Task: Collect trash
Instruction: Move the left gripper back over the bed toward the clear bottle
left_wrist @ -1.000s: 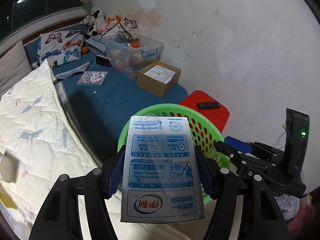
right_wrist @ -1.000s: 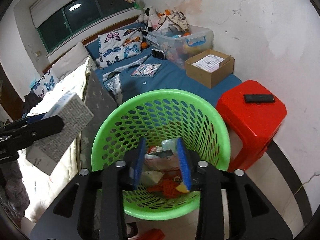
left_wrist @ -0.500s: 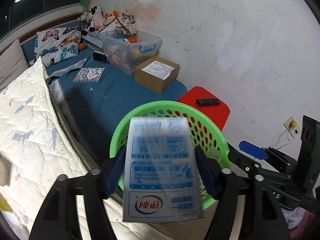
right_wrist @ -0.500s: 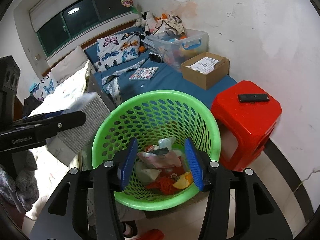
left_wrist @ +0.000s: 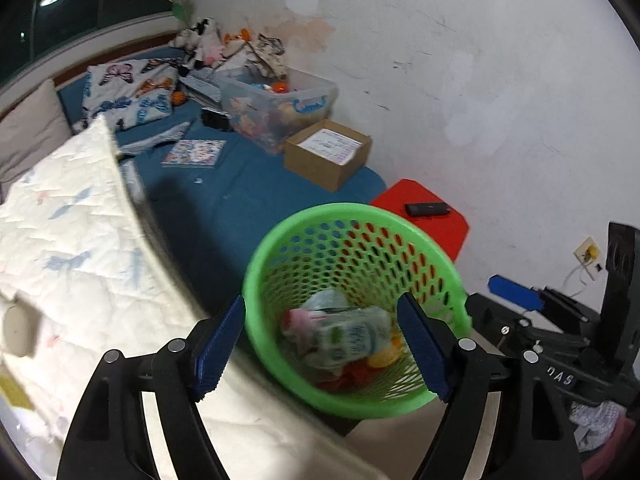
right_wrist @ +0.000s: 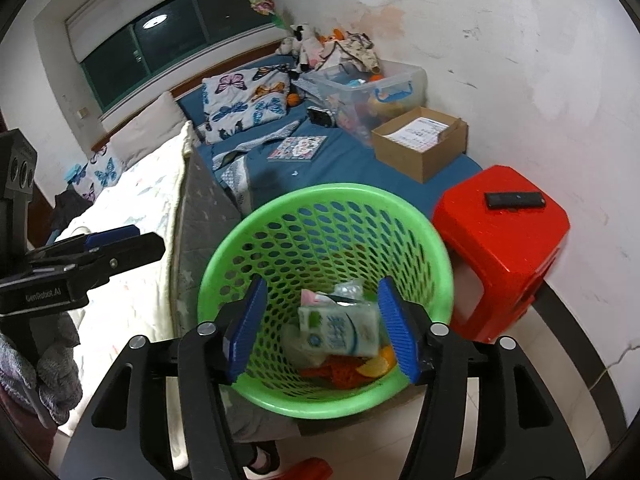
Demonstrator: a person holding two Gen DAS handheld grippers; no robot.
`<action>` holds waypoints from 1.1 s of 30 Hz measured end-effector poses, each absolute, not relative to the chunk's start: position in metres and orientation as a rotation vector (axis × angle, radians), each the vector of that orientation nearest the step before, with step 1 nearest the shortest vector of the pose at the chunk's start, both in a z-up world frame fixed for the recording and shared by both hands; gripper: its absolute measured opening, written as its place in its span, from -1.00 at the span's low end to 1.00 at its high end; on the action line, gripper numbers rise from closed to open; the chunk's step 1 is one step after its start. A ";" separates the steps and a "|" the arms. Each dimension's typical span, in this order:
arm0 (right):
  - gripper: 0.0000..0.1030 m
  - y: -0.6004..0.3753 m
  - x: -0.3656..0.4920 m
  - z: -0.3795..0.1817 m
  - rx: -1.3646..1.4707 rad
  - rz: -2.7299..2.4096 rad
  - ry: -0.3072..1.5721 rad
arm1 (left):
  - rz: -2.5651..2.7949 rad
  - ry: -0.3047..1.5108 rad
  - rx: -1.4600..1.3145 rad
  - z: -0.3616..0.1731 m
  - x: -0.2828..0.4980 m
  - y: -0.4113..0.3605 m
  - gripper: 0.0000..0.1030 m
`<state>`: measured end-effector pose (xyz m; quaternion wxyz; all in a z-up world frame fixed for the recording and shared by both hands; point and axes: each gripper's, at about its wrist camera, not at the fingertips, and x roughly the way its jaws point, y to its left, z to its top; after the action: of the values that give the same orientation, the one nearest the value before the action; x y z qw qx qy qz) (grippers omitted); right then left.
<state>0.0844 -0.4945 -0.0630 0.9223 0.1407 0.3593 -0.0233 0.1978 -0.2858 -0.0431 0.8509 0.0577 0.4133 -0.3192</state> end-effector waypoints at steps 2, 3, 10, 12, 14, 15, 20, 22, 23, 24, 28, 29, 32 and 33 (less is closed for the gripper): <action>0.22 -0.487 0.088 -0.060 0.275 -0.027 0.736 | -0.644 0.867 0.112 -0.042 0.195 -0.273 0.47; 0.26 -0.482 0.090 -0.059 0.267 -0.018 0.735 | -0.624 0.864 0.109 -0.041 0.195 -0.266 0.47; 0.42 -0.448 0.110 -0.052 0.230 0.068 0.735 | -0.428 0.851 0.048 -0.039 0.197 -0.199 0.47; 0.43 -0.438 0.117 -0.051 0.223 0.097 0.740 | -0.361 0.839 0.038 -0.038 0.196 -0.177 0.47; 0.44 -0.425 0.125 -0.050 0.208 0.124 0.746 | -0.289 0.828 0.022 -0.035 0.196 -0.154 0.47; 0.45 -0.421 0.127 -0.050 0.204 0.135 0.748 | -0.259 0.825 0.011 -0.034 0.197 -0.144 0.47; 0.45 -0.391 0.143 -0.046 0.179 0.205 0.748 | -0.081 0.807 -0.034 -0.030 0.200 -0.093 0.51; 0.45 -0.383 0.148 -0.044 0.169 0.226 0.749 | -0.021 0.806 -0.052 -0.029 0.201 -0.075 0.56; 0.45 -0.379 0.151 -0.044 0.165 0.234 0.750 | 0.018 0.805 -0.065 -0.028 0.201 -0.064 0.58; 0.45 -0.373 0.154 -0.044 0.159 0.247 0.753 | 0.050 0.805 -0.077 -0.028 0.204 -0.054 0.60; 0.45 -0.358 0.163 -0.044 0.137 0.284 0.765 | 0.173 0.841 -0.159 -0.036 0.212 -0.010 0.65; 0.45 -0.353 0.165 -0.044 0.130 0.294 0.768 | 0.190 0.854 -0.182 -0.039 0.215 0.000 0.65; 0.45 -0.345 0.168 -0.044 0.113 0.318 0.770 | 0.238 0.892 -0.241 -0.050 0.222 0.021 0.65; 0.45 -0.341 0.170 -0.044 0.109 0.327 0.771 | 0.246 0.900 -0.253 -0.053 0.225 0.025 0.65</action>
<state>0.1704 -0.3409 -0.0436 0.9121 0.0529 0.3742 0.1588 0.2253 0.0246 -0.0529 0.8854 -0.1214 0.4328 0.1182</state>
